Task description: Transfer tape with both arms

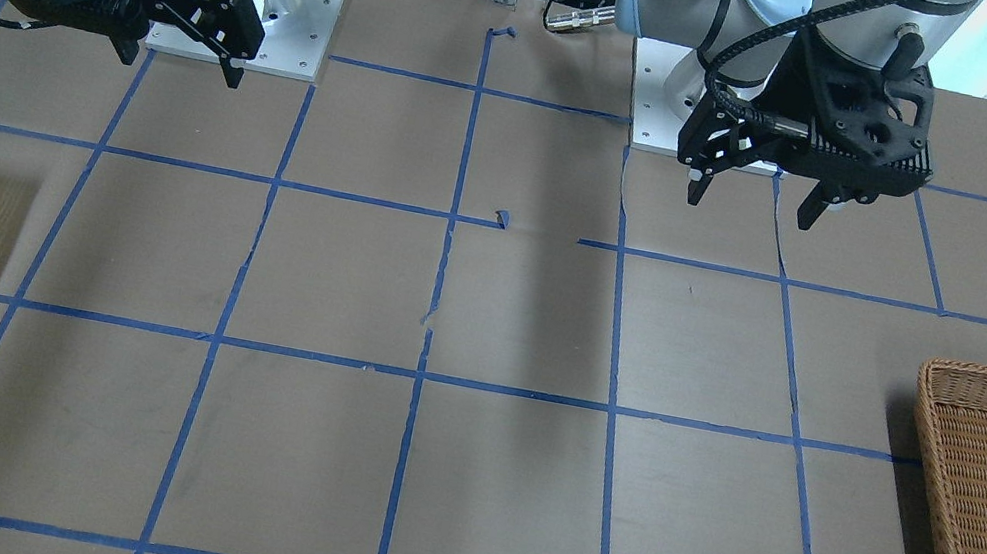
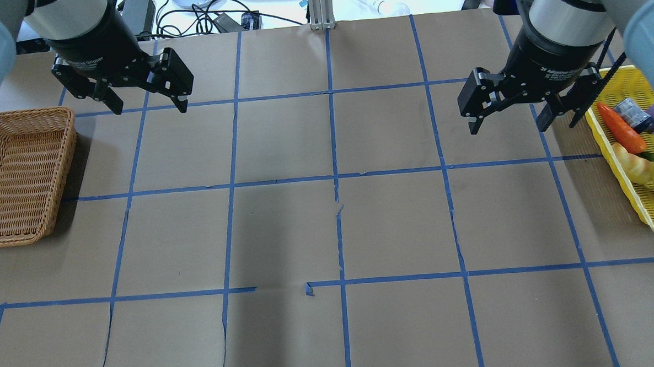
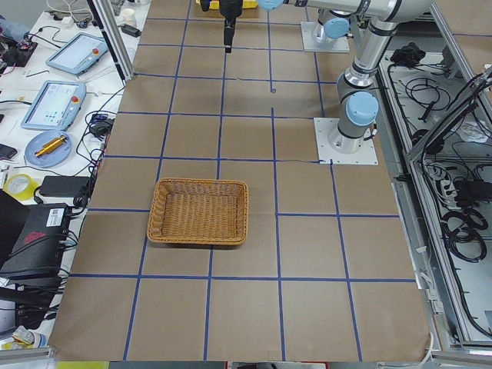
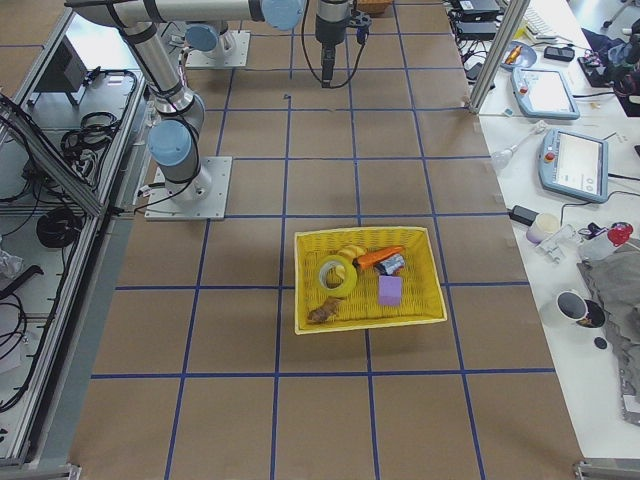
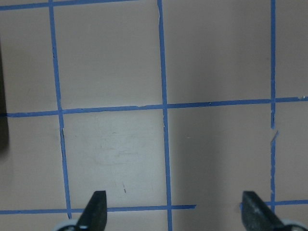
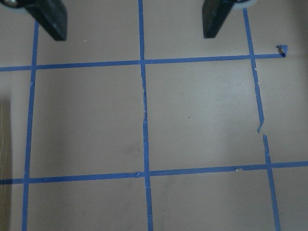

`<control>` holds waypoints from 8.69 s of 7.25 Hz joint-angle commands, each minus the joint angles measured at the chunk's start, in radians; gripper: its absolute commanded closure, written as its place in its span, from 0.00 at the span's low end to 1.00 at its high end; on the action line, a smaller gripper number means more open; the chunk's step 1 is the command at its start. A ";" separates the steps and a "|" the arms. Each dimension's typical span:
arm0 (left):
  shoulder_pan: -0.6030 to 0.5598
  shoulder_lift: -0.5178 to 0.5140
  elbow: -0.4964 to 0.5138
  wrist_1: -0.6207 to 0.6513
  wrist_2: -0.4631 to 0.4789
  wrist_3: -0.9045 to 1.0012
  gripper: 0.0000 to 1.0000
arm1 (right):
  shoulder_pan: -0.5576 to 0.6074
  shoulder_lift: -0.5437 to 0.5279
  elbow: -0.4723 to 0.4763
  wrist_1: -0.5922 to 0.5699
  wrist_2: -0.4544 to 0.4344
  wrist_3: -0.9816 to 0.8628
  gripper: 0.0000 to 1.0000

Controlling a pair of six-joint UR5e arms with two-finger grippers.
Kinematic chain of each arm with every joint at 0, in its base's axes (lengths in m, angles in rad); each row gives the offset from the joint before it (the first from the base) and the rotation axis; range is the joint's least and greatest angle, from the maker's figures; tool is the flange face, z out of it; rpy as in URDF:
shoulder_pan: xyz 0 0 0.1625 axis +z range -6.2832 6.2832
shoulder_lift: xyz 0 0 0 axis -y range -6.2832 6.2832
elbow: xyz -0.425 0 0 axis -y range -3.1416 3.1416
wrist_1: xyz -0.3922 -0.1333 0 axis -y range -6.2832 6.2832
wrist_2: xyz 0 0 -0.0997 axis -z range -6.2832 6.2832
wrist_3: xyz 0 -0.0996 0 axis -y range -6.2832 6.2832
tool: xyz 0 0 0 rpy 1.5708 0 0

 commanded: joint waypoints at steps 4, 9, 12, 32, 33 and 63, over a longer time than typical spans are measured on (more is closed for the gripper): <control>0.000 0.000 0.002 0.000 0.000 0.000 0.00 | -0.001 0.000 0.000 0.000 -0.002 0.000 0.00; 0.000 0.000 0.002 0.000 0.000 0.000 0.00 | -0.003 0.008 0.014 0.000 0.000 0.000 0.00; 0.000 0.000 0.002 0.000 0.000 0.000 0.00 | -0.003 0.009 0.015 0.000 -0.003 0.000 0.00; 0.003 0.002 0.002 0.002 0.000 0.000 0.00 | -0.781 0.393 0.240 -0.660 -0.045 -0.657 0.00; 0.003 0.000 0.002 0.000 0.000 0.000 0.00 | -0.781 0.399 0.288 -0.748 -0.045 -0.660 0.00; 0.014 0.000 0.003 0.002 -0.003 0.000 0.00 | 0.250 0.535 -0.072 -0.546 0.330 1.037 0.13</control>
